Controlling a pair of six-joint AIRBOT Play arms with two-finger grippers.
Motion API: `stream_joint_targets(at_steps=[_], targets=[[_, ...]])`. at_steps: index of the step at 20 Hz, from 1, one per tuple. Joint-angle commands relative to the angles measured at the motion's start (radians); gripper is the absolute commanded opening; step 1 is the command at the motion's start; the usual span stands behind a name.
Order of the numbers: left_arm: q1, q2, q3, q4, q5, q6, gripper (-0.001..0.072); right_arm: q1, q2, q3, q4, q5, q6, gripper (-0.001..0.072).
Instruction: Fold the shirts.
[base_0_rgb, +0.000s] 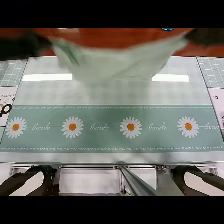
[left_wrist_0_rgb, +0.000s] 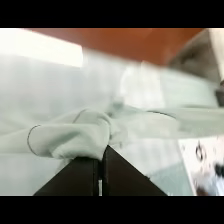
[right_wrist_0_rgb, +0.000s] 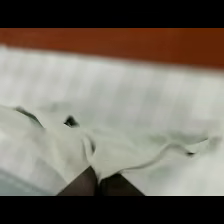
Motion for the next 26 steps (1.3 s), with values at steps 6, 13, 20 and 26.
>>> stream_joint_targets(at_steps=[6, 13, 20, 26], targets=[[0.113, 0.198, 0.511, -0.006, -0.004, -0.057, 0.0021, 0.002, 0.33, 0.292, -0.22, -0.042, 0.028, 0.0022], [0.198, 0.475, 0.541, 0.235, -0.005, -0.119, 0.0021, 0.002, 0.462, 0.292, -0.261, 0.029, 0.029, 0.0022], [0.2, 0.555, 0.447, 0.3, -0.186, -0.197, 0.0021, 0.002, 0.468, 0.23, -0.277, 0.143, 0.055, 0.0022], [0.173, 0.431, -0.047, 0.025, -0.141, -0.066, 0.0021, 0.002, 0.372, 0.048, -0.278, 0.154, 0.061, 0.0021]])
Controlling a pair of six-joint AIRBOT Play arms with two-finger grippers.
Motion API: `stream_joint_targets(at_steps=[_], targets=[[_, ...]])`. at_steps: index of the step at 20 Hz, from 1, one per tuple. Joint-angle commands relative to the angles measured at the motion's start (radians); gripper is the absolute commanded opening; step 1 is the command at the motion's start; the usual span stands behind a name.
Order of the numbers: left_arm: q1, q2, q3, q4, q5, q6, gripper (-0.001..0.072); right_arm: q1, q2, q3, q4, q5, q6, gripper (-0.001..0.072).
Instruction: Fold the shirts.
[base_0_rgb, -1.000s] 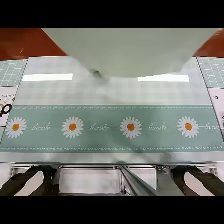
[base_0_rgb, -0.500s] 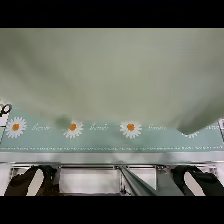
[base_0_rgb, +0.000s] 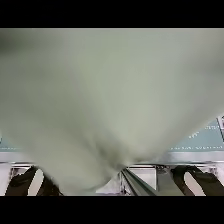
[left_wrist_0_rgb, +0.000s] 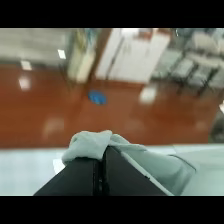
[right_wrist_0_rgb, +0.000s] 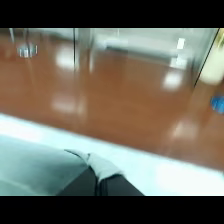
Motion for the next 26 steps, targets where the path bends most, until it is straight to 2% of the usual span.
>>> stream_joint_targets(at_steps=[1, 4, 7, 12, 15, 16, 17, 18, 20, 21, 23, 24, 26], targets=[[-0.043, -0.111, -0.261, -0.178, 0.059, 0.115, 0.0021, 0.001, -0.088, -0.104, -0.003, 0.019, 0.005, 0.0021], [-0.18, -0.342, -0.328, -0.185, 0.194, 0.171, 0.0022, 0.001, -0.251, -0.141, -0.023, 0.004, 0.003, 0.0021], [-0.306, -0.62, -0.253, -0.188, 0.308, 0.177, 0.0022, 0.001, -0.447, -0.14, -0.027, -0.076, 0.011, 0.0021], [-0.351, -1.068, 0.039, -0.188, 0.28, 0.162, 0.0022, 0.002, -0.76, -0.141, 0.005, -0.179, 0.091, 0.0022], [-0.349, -1.177, 0.097, -0.188, 0.286, 0.138, 0.0022, 0.002, -0.889, -0.141, 0.072, -0.215, 0.101, 0.0023], [-0.344, -1.191, 0.097, -0.187, 0.286, 0.138, 0.0074, 0.001, -0.921, -0.141, 0.105, -0.226, 0.11, 0.0025], [-0.34, -1.199, 0.097, -0.187, 0.271, 0.138, 0.0322, 0.0, -0.949, -0.141, 0.132, -0.241, 0.132, 0.0176], [-0.331, -1.202, 0.097, -0.167, 0.234, 0.141, 0.0509, 0.0, -0.968, -0.14, 0.154, -0.244, 0.135, 0.042], [-0.278, -1.199, 0.129, -0.036, 0.057, 0.126, 0.0508, -0.026, -0.967, -0.135, 0.152, -0.216, 0.137, 0.0414], [-0.233, -1.194, 0.153, 0.066, -0.078, 0.074, 0.0509, -0.062, -0.955, -0.122, 0.152, -0.165, 0.136, 0.0414], [-0.141, -1.152, 0.139, 0.239, -0.309, 0.072, 0.0508, -0.157, -0.915, -0.119, 0.133, -0.04, 0.125, 0.0413], [-0.1, -1.106, 0.091, 0.29, -0.352, 0.074, 0.0508, -0.211, -0.888, -0.133, 0.09, 0.041, 0.121, 0.0412], [-0.024, -0.935, -0.141, 0.284, -0.27, 0.089, 0.0508, -0.316, -0.795, -0.283, 0.043, 0.095, 0.097, 0.0409]])
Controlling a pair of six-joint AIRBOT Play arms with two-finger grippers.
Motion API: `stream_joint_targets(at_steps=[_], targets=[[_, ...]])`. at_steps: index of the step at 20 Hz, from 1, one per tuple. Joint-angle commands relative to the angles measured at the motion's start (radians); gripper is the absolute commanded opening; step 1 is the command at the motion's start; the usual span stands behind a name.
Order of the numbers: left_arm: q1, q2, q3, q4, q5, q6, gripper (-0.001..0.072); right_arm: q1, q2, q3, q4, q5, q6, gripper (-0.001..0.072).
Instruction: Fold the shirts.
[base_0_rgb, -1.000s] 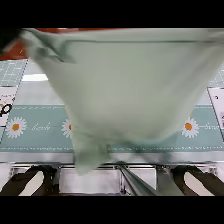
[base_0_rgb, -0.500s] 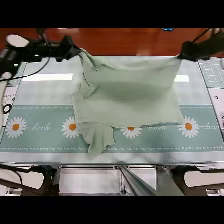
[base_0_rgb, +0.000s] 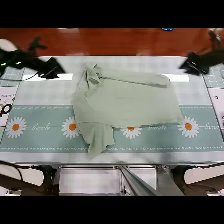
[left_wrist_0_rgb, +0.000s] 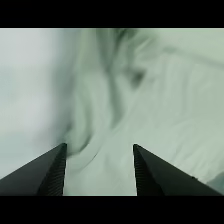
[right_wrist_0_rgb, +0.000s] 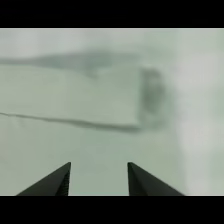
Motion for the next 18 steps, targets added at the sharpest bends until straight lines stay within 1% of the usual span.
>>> stream_joint_targets(at_steps=[1, 3, 4, 6, 7, 8, 10, 12, 14, 17, 18], targets=[[0.126, 0.245, -0.345, 0.098, -0.02, -0.002, 0.0508, -0.17, 0.15, -0.253, -0.041, 0.079, -0.034, 0.0409], [0.147, 0.422, -0.675, 0.069, 0.075, 0.009, 0.0508, -0.254, 0.29, -0.579, -0.007, -0.079, -0.072, 0.0409], [0.154, 0.484, -0.805, 0.069, 0.103, 0.009, 0.0508, -0.293, 0.339, -0.711, 0.018, -0.135, -0.092, 0.0409], [0.164, 0.568, -0.992, 0.031, 0.143, 0.01, 0.0508, -0.367, 0.393, -0.884, 0.08, -0.178, -0.156, 0.0409], [0.164, 0.588, -1.056, -0.029, 0.164, 0.023, 0.0508, -0.393, 0.401, -0.927, 0.092, -0.175, -0.178, 0.0409], [0.164, 0.591, -1.099, -0.115, 0.176, 0.066, 0.0508, -0.41, 0.401, -0.949, 0.09, -0.159, -0.196, 0.0409], [0.157, 0.571, -1.14, -0.26, 0.211, 0.123, 0.0507, -0.418, 0.401, -0.954, 0.093, -0.136, -0.218, 0.0409], [0.122, 0.535, -1.141, -0.346, 0.262, 0.14, 0.0507, -0.418, 0.401, -0.954, 0.122, -0.128, -0.228, 0.0409], [0.067, 0.492, -1.141, -0.397, 0.308, 0.142, 0.0507, -0.418, 0.401, -0.954, 0.144, -0.124, -0.243, 0.0409], [-0.05, 0.409, -1.112, -0.406, 0.351, 0.144, 0.0506, -0.418, 0.401, -0.954, 0.148, -0.129, -0.248, 0.0409], [-0.086, 0.38, -1.089, -0.407, 0.362, 0.168, 0.0506, -0.418, 0.401, -0.954, 0.148, -0.131, -0.248, 0.0409]])
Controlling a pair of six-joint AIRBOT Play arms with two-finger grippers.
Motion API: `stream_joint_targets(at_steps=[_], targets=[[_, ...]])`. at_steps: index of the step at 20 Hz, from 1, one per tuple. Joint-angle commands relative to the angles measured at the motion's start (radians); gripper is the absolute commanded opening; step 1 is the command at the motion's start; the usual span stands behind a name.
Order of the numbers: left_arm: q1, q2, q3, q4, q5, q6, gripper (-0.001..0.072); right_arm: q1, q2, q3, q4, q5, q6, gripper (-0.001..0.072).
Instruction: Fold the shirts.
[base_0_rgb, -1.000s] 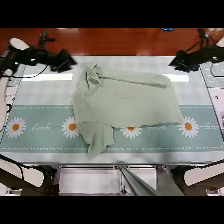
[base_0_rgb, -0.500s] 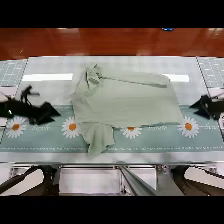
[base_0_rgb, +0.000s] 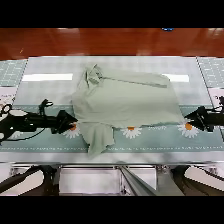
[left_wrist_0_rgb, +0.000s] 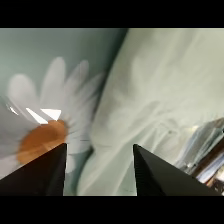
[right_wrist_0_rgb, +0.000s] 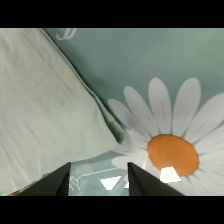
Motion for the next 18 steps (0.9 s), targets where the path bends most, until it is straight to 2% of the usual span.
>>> stream_joint_targets(at_steps=[1, 2, 3, 4, 9, 12, 15, 17, 18], targets=[[-0.109, -0.09, 0.042, -0.042, 0.072, 0.031, 0.0505, -0.003, 0.002, -0.008, 0.014, -0.002, -0.014, 0.0409], [-0.122, -0.113, 0.067, -0.042, 0.08, 0.031, 0.0471, -0.003, 0.002, -0.008, 0.014, 0.0, -0.014, 0.0409], [-0.128, -0.136, 0.092, -0.042, 0.08, 0.027, 0.0317, -0.003, 0.002, -0.008, 0.01, 0.003, -0.014, 0.0409], [-0.13, -0.151, 0.114, -0.042, 0.071, 0.029, 0.003, -0.003, 0.002, -0.008, 0.005, 0.007, -0.015, 0.0409], [-0.129, -0.156, 0.162, -0.042, 0.062, 0.055, 0.0022, -0.002, -0.062, -0.008, 0.013, 0.043, -0.018, 0.0408], [-0.129, -0.157, 0.163, -0.042, 0.063, 0.054, 0.0022, -0.001, -0.115, -0.008, 0.084, 0.031, -0.022, 0.0408], [-0.129, -0.157, 0.163, -0.042, 0.068, 0.055, 0.0022, 0.082, -0.156, 0.011, 0.105, -0.06, -0.016, 0.0408], [-0.129, -0.157, 0.163, -0.042, 0.074, 0.054, 0.0022, 0.16, -0.187, 0.039, 0.113, -0.13, 0.03, 0.0408], [-0.129, -0.157, 0.163, -0.042, 0.074, 0.054, 0.0022, 0.2, -0.203, 0.059, 0.113, -0.158, 0.057, 0.0358]])
